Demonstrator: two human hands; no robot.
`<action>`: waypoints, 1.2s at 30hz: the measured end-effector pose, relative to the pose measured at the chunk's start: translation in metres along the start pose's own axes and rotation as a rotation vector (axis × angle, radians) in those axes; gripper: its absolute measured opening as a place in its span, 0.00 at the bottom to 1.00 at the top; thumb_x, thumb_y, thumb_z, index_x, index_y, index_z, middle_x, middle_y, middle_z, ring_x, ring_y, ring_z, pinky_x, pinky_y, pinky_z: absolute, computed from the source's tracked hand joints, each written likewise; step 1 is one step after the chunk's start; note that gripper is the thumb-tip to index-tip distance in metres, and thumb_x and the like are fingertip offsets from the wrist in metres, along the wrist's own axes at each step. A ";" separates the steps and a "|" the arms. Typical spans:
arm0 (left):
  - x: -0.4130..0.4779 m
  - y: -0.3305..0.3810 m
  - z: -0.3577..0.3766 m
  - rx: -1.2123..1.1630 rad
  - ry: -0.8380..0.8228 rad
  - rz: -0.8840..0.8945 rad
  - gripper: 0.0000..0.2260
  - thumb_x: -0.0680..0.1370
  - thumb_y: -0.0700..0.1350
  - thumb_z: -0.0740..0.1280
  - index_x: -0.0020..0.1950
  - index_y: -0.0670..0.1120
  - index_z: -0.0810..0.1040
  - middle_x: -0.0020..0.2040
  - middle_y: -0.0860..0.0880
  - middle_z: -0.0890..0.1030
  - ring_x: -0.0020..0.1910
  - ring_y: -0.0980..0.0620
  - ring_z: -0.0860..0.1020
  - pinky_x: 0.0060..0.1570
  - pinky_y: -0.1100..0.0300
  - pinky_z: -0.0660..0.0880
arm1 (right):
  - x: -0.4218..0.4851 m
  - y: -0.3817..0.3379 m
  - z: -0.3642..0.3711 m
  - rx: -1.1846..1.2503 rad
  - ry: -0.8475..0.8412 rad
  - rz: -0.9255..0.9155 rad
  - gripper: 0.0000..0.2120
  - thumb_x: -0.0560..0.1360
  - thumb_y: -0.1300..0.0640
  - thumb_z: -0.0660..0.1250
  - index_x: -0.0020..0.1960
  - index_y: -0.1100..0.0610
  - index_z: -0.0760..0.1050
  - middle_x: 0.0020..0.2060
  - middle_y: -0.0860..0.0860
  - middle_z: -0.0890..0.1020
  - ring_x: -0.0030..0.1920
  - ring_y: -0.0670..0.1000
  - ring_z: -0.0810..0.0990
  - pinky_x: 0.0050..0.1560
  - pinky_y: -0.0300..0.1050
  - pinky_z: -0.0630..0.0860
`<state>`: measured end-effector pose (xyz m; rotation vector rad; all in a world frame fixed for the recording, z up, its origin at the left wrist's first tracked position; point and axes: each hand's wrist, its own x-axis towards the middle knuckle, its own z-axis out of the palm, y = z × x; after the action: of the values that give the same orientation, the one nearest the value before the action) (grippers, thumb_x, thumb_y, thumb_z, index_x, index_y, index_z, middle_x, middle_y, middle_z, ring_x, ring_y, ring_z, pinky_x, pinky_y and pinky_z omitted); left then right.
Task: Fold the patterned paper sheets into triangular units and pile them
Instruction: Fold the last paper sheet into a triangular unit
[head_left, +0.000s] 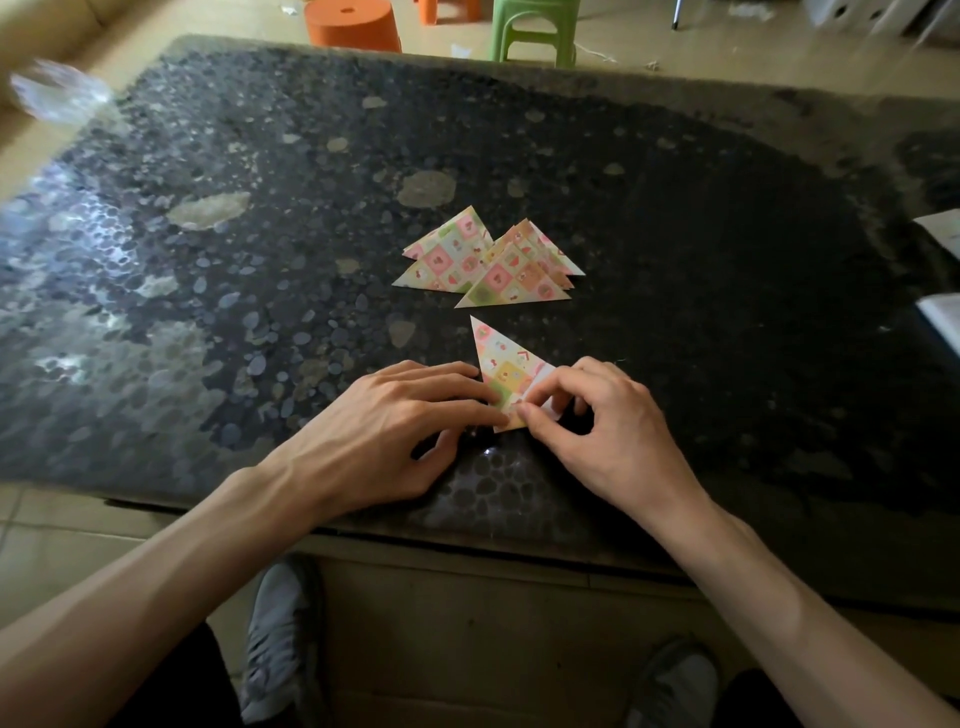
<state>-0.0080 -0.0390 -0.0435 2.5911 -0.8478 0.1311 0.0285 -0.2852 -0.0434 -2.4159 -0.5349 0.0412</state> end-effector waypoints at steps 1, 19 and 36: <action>-0.001 0.000 0.000 0.013 -0.014 0.003 0.20 0.79 0.41 0.66 0.70 0.56 0.79 0.69 0.56 0.79 0.73 0.57 0.72 0.67 0.52 0.74 | 0.000 0.000 0.001 -0.002 0.006 0.001 0.05 0.76 0.44 0.73 0.46 0.44 0.81 0.41 0.40 0.76 0.47 0.40 0.74 0.44 0.34 0.68; -0.002 0.001 -0.002 0.094 -0.055 0.048 0.23 0.78 0.43 0.62 0.72 0.58 0.77 0.72 0.53 0.76 0.75 0.52 0.70 0.66 0.50 0.74 | 0.000 0.002 0.006 -0.007 0.040 -0.002 0.06 0.76 0.45 0.74 0.48 0.44 0.79 0.40 0.40 0.75 0.46 0.40 0.73 0.43 0.32 0.66; 0.012 0.015 0.009 -0.183 0.166 -0.309 0.13 0.77 0.48 0.72 0.61 0.56 0.83 0.59 0.61 0.80 0.62 0.62 0.76 0.63 0.55 0.74 | -0.001 0.002 0.005 0.067 0.041 -0.003 0.07 0.75 0.47 0.75 0.50 0.45 0.79 0.39 0.42 0.75 0.45 0.43 0.74 0.43 0.37 0.67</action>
<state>-0.0070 -0.0600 -0.0440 2.4620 -0.3758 0.1671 0.0275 -0.2838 -0.0490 -2.3457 -0.5108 0.0080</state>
